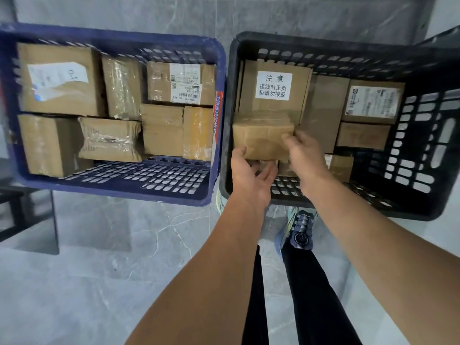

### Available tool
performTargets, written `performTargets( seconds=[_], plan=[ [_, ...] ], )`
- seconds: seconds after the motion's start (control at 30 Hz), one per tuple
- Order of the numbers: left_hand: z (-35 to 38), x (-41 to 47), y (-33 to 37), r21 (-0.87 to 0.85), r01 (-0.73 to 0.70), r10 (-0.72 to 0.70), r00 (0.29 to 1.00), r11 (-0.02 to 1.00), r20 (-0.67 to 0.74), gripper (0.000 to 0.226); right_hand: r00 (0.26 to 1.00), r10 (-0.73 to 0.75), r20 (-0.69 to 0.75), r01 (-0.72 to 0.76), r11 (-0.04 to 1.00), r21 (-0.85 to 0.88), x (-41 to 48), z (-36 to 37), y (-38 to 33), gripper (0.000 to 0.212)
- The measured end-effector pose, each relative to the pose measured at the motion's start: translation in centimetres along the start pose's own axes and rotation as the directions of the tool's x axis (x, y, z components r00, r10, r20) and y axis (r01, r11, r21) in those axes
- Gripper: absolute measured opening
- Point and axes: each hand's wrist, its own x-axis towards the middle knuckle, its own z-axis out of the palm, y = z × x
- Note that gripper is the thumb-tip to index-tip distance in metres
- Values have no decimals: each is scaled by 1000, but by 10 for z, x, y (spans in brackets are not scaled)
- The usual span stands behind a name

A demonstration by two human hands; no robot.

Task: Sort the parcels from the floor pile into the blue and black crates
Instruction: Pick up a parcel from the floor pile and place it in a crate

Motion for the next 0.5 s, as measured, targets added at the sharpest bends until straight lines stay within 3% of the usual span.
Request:
performTargets(
  seconds=[0.1, 0.2, 0.37, 0.5],
  plan=[
    [-6, -1, 0, 25, -7, 7, 1000, 1000, 1, 42, 999, -23, -23, 21, 998, -60, -5, 7, 12, 18],
    [-14, -2, 0, 86, -8, 6, 1000, 996, 21, 55, 996, -14, -89, 9, 998, -57, -9, 9, 17, 17],
    [-22, 0, -2, 104, 3, -7, 999, 995, 33, 62, 996, -74, -52, 70, 995, -68, -16, 9, 17, 47],
    [-22, 2, -3, 111, 7, -13, 998, 994, 58, 46, 998, -47, -48, 45, 998, -42, -10, 10, 11, 49]
  ],
)
